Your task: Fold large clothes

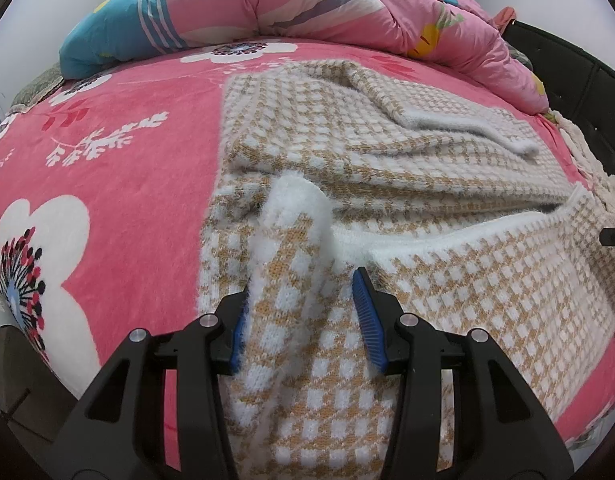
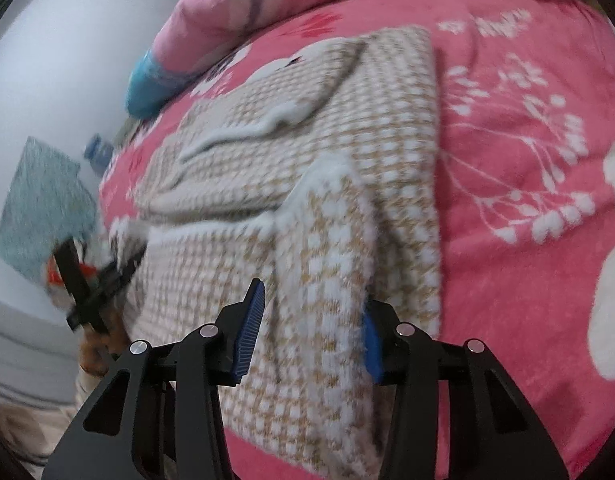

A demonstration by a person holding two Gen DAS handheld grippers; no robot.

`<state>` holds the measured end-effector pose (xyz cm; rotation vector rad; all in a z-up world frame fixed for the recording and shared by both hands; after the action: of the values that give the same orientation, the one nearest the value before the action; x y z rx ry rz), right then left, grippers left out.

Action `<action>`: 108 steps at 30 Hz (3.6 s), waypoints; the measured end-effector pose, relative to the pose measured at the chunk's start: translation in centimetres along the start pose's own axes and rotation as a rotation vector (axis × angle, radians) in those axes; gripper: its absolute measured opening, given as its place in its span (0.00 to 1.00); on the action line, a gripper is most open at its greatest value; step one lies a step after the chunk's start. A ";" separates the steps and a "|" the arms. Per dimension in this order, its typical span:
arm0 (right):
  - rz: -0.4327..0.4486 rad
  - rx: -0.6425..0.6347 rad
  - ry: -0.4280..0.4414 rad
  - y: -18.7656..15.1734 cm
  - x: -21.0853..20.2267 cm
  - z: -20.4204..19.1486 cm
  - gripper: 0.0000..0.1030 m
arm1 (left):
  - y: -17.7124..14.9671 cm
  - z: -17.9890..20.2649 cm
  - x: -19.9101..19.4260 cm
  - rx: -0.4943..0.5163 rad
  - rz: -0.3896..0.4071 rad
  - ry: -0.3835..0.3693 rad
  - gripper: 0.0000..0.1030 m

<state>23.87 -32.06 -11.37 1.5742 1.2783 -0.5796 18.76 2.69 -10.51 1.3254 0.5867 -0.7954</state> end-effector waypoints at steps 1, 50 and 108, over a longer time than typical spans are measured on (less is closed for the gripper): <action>-0.004 -0.002 -0.015 0.1 0.3 0.0 0.42 | 0.0 0.0 0.0 0.000 0.001 -0.002 0.43; 0.258 -0.148 -0.305 -0.1 -3.7 -6.9 0.08 | 0.2 0.5 -3.8 0.056 0.120 -0.011 0.10; 0.238 0.032 -0.082 24.9 8.2 -0.5 0.49 | 23.8 -2.9 11.8 0.005 -0.007 -0.248 0.46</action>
<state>49.37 -26.84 -8.29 1.6821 1.0073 -0.5098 44.90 4.77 -5.43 1.2069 0.3931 -0.9505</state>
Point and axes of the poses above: each gripper's, at about its wrist camera, not at the fingertips, and x roughly the way its jaws point, z to its right, y to its top, the point moved 5 cm from there along x, roughly the way its jaws point, and after that the axes turned 5 degrees about -y, right-handed, at the moved point
